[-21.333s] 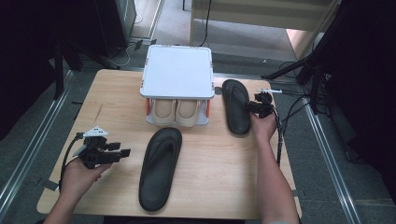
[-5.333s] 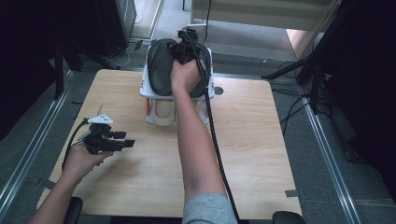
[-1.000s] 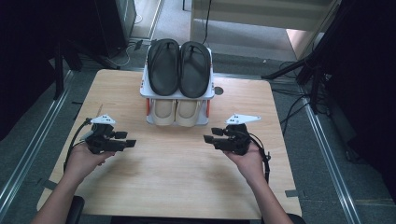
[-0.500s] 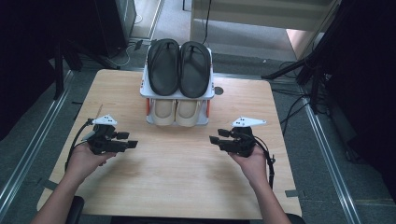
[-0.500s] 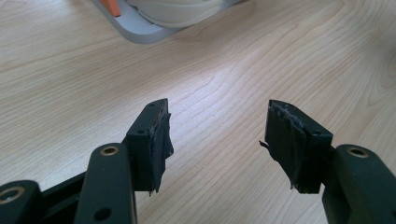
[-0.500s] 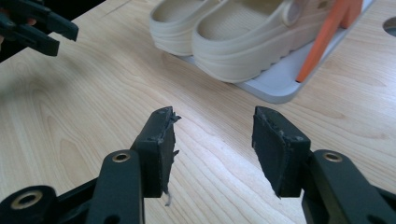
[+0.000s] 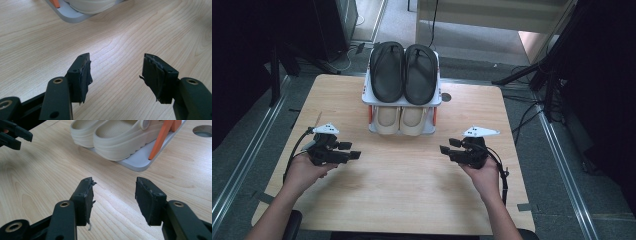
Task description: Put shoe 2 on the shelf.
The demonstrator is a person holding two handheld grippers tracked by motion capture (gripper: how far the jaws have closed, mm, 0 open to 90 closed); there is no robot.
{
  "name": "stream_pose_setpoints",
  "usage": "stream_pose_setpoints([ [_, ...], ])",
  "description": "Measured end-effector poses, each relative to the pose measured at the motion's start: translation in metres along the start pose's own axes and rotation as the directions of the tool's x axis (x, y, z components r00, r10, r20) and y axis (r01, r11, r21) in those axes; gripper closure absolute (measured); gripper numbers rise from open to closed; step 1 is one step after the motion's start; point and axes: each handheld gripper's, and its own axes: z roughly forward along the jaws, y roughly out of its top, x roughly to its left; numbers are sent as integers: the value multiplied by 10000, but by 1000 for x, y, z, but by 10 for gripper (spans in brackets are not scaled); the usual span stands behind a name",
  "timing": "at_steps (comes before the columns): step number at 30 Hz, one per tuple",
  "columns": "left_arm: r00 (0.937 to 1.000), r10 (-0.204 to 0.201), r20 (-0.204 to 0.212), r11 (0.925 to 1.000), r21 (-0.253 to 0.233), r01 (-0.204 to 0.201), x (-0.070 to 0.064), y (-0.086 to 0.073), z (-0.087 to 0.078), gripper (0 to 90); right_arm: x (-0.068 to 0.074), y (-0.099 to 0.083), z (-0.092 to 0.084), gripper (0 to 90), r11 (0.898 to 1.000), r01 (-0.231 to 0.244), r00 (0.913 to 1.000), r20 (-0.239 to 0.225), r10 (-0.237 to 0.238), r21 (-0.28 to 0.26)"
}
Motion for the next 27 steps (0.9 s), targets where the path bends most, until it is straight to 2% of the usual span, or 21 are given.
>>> stream_pose_setpoints([
  [23, 9998, -164, 63, 9999, 45, 164, 0, 1, 2, 391, 1, -2, 3, 491, 9999, 74, 10000, 41, -75, 114],
  [27, 9996, -294, -1, 9996, 32, 294, -1, 1, 3, 386, 1, -3, 4, 486, 9999, 113, 9999, 52, -113, 121],
])
